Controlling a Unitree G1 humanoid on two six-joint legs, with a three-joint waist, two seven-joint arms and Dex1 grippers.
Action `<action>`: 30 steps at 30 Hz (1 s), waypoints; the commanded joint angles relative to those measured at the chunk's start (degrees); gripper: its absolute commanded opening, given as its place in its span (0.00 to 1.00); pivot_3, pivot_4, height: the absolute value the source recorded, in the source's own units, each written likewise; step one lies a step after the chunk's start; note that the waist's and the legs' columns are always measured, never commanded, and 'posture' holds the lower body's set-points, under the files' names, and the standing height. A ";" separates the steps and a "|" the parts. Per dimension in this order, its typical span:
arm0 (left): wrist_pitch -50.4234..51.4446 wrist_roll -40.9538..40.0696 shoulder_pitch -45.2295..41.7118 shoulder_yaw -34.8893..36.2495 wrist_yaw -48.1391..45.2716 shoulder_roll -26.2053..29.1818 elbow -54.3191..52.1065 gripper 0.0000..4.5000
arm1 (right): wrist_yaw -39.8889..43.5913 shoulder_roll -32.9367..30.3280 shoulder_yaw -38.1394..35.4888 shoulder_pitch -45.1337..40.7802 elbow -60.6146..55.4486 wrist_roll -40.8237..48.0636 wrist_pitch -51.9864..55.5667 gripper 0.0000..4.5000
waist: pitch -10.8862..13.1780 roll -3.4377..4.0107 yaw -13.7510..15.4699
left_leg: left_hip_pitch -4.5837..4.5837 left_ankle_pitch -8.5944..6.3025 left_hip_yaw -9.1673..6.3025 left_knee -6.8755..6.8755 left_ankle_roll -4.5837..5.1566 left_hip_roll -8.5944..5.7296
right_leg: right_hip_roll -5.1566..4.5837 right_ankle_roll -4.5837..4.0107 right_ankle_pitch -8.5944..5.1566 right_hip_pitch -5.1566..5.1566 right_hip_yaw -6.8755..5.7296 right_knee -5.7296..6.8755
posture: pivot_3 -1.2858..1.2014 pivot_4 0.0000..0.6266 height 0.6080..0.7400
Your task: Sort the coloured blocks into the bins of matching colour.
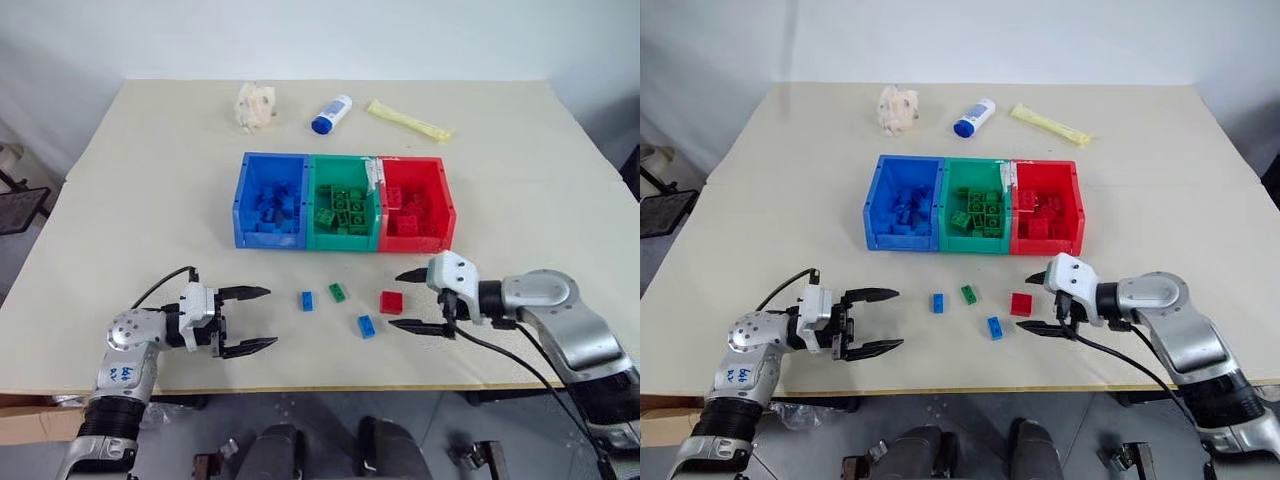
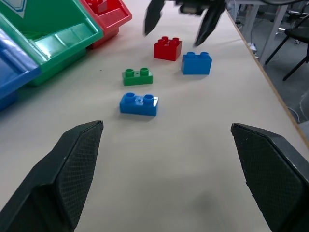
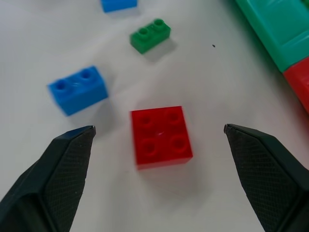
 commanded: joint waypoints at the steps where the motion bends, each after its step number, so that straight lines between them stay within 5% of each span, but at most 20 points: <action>1: 0.31 -1.25 1.41 1.28 0.91 0.89 -2.95 1.00 | 1.00 0.38 0.00 -0.74 0.38 -0.26 -1.67 0.96 | 0.00 0.00 0.15 | 0.00 0.00 -0.03 0.00 0.00 0.00 | 0.01 0.00 0.00 0.00 -0.01 0.03 | 0.52 0.24 1.00; 10: 0.76 -1.29 1.88 1.58 2.00 1.17 -3.95 1.00 | 1.48 0.83 -0.59 -0.61 0.56 -0.20 -1.77 0.32 | 0.00 0.00 0.08 | 0.00 0.00 0.01 0.01 0.00 -0.01 | 0.02 0.00 0.00 0.01 -0.08 0.02 | 0.52 0.24 1.00; 19: 0.29 -0.85 -0.18 1.01 2.08 0.60 -1.84 1.00 | -1.43 0.71 -5.74 -4.57 -1.16 2.43 1.19 0.32 | 0.00 0.00 0.07 | 0.00 0.00 0.02 0.02 0.00 -0.01 | 0.03 0.00 0.00 0.00 -0.12 0.02 | 0.52 0.24 1.00; 30: -2.25 -0.16 -5.23 0.30 0.05 -0.27 4.98 1.00 | -11.61 2.32 -8.53 -24.20 20.71 -4.57 -1.69 0.32 | 0.01 0.02 -0.30 | -0.01 0.00 0.05 0.00 0.01 -0.05 | 0.03 0.00 0.00 -0.04 -0.29 0.11 | 0.52 0.24 1.00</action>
